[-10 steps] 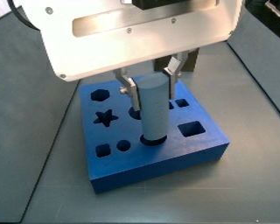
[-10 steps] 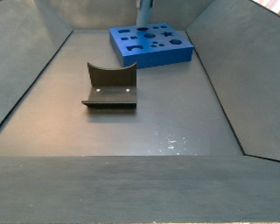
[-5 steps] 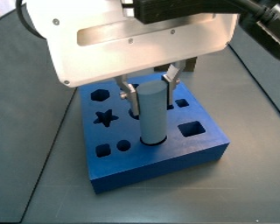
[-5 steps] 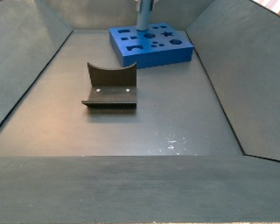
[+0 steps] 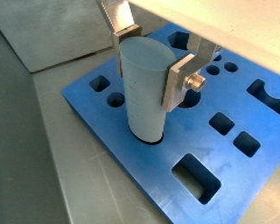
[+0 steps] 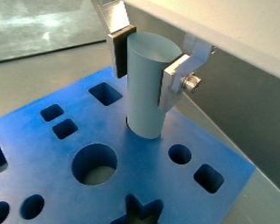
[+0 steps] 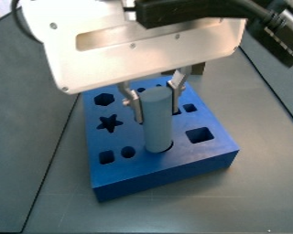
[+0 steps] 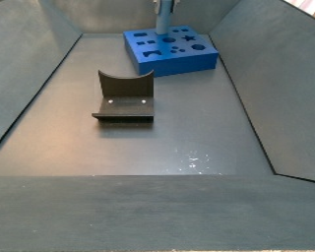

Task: Pick up the oval object. Move up. Place the oval object on the fixture. Regrasp the oval object. Move to above the board. Insert the oval object.
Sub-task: Insert the oval object.

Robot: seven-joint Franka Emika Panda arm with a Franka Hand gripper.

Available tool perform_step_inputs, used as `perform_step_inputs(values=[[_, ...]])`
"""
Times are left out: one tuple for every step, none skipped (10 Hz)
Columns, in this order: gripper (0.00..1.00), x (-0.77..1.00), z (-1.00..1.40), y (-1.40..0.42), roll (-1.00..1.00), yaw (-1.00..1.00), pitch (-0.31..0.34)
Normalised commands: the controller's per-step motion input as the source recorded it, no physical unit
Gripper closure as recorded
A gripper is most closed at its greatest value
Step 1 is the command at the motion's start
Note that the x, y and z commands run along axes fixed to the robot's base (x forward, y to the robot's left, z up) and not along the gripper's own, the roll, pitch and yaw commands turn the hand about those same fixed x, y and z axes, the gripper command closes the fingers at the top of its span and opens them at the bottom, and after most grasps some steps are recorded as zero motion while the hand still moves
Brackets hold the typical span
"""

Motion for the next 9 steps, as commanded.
perform_step_inputs(values=[[1.00,0.00,-0.04,-0.09,0.00,0.00,-0.034],[1.00,0.00,-0.09,0.00,0.00,0.00,-0.009],[1.00,0.05,-0.23,0.07,0.03,0.00,0.000],[1.00,0.15,-0.30,0.18,0.12,0.00,0.000],[1.00,0.19,-0.25,0.17,0.15,0.00,0.000],[1.00,0.13,-0.09,0.03,0.09,0.03,0.011],[1.00,0.02,-0.11,0.00,0.20,0.08,0.000],[1.00,0.00,-0.41,0.00,0.32,0.17,-0.076],[1.00,0.11,-0.70,-0.16,0.28,0.10,-0.044]])
